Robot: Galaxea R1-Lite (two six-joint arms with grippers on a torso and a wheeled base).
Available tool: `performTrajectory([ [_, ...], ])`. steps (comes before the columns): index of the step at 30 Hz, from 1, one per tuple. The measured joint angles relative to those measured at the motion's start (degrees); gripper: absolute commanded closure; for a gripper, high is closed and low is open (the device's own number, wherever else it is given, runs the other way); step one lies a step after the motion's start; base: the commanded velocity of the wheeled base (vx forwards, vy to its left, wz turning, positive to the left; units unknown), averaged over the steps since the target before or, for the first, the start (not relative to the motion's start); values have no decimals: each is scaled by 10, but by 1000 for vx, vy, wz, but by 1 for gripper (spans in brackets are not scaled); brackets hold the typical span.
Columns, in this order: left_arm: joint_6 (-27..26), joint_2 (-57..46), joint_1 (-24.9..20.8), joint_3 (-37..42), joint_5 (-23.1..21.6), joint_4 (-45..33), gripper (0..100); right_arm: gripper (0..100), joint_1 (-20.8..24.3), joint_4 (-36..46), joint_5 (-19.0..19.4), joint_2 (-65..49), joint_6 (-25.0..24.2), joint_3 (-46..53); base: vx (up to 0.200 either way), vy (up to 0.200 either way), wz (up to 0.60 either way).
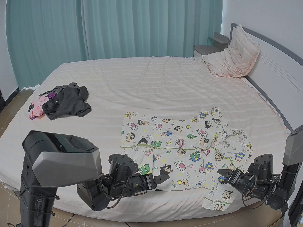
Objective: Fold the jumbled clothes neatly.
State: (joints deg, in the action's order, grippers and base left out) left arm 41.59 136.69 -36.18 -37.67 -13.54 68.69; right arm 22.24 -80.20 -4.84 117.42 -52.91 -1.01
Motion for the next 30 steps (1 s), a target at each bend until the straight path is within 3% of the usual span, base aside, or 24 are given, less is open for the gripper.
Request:
performTrajectory([
  [9, 10, -9, -9, 17, 3, 4, 0, 0, 0, 0, 0, 1, 0, 0, 0, 0, 0],
  [17, 64, -71, -7, 41, 3, 5, 0, 0, 0, 0, 0, 1, 0, 0, 0, 0, 0],
  [30, 79, -111, -8, 41, 7, 5, 0, 0, -2, 0, 0, 0, 0, 0, 0, 0, 0],
])
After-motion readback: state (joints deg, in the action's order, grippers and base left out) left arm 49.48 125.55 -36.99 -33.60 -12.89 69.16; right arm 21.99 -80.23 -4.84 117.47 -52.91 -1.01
